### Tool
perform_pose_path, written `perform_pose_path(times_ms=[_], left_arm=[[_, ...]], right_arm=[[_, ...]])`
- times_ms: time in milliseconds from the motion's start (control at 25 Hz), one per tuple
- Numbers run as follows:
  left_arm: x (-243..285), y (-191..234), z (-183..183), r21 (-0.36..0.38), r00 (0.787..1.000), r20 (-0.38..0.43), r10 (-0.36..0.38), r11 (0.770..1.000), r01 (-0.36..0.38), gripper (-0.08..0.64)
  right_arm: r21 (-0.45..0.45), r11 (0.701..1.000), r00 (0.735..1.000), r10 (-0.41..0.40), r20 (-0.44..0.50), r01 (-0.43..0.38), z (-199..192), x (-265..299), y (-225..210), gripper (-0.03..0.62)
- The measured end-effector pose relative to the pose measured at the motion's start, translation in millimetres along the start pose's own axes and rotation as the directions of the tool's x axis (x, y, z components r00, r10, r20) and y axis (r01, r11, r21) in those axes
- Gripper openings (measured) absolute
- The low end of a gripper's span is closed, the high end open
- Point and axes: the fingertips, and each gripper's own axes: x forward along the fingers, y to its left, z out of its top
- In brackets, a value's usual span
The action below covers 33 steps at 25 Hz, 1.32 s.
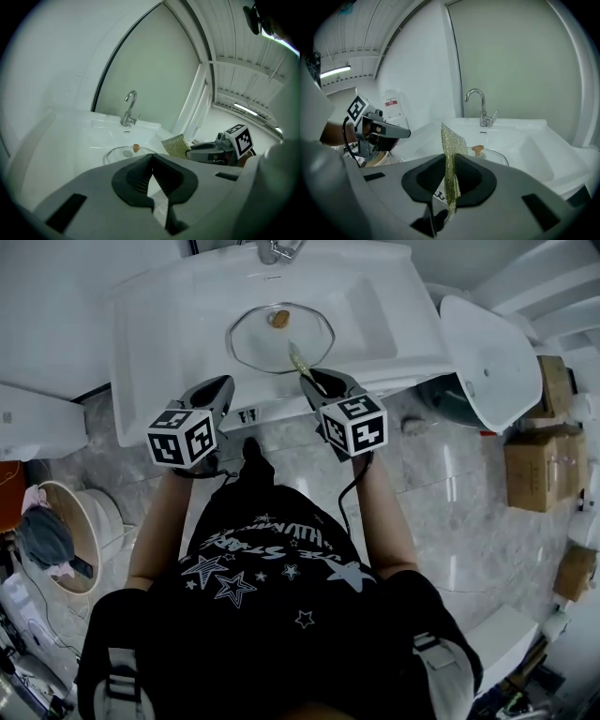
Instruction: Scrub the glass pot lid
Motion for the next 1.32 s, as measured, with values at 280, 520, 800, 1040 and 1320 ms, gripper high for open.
perform_pose_path(times_ms=[280, 520, 800, 1040, 1320], left_arm=[[-19, -15, -20, -0.002, 1.000, 0.009, 0.012, 1.000, -0.012, 0.009], [-34, -25, -34, -0.002, 1.000, 0.016, 0.018, 1.000, -0.018, 0.009], [-47, -30, -46, -0.008, 0.999, 0.021, 0.031, 1.000, -0.030, 0.009], [-55, -36, -53, -0.009, 0.999, 0.020, 0.032, 0.999, -0.032, 0.009], [-58, -42, -54, -0.002, 0.999, 0.010, 0.032, 0.999, -0.032, 0.009]], right_arm=[[0.000, 1.000, 1.000, 0.027, -0.006, -0.027, -16, -20, 25, 0.064], [-0.006, 1.000, 1.000, 0.027, -0.005, -0.027, -28, -34, 39, 0.063], [-0.004, 0.999, 0.999, 0.033, -0.001, -0.033, -37, -43, 51, 0.063], [0.001, 0.999, 0.999, 0.037, -0.002, -0.037, -44, -52, 57, 0.063], [0.025, 0.999, 0.999, 0.047, 0.003, -0.047, -47, -59, 58, 0.063]])
